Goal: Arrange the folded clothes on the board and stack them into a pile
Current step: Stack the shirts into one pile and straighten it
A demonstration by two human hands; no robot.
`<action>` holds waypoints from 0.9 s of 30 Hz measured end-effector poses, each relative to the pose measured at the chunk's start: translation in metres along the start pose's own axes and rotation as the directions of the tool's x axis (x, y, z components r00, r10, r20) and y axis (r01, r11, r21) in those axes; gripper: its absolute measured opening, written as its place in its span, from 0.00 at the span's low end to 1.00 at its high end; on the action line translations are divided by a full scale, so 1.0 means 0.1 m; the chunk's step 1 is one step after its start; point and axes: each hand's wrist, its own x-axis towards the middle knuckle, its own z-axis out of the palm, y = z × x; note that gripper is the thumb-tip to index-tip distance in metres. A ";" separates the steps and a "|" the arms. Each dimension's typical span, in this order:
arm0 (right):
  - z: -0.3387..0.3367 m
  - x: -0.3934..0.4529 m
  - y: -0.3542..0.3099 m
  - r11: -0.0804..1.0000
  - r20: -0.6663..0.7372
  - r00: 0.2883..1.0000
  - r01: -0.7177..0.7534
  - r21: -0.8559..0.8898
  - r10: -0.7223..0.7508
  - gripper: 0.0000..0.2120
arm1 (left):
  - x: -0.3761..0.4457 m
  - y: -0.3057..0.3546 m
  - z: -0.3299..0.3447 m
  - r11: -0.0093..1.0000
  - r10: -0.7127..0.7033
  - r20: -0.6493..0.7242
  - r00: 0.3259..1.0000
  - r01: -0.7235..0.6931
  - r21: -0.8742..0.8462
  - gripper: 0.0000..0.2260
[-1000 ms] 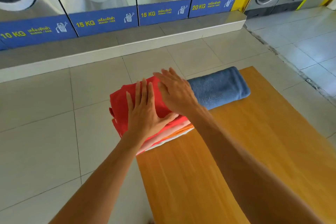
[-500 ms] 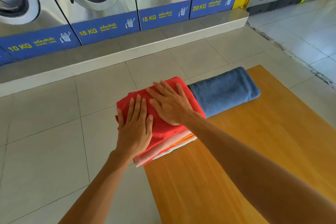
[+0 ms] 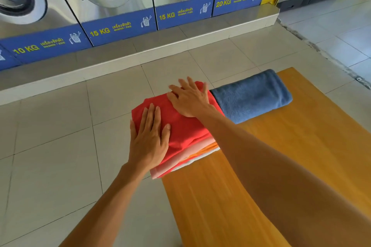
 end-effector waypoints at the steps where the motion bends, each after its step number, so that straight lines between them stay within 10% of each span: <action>1: -0.01 -0.01 -0.02 0.998 0.003 0.999 -0.051 0.023 0.051 0.28 | 0.01 0.01 -0.03 1.000 -0.014 0.001 1.000 0.014 -0.021 0.31; 27: 0.27 -0.28 0.25 0.999 -0.097 0.995 -0.002 0.052 0.008 0.25 | 0.26 0.14 0.20 0.982 -0.107 -0.078 0.991 0.093 -0.165 0.27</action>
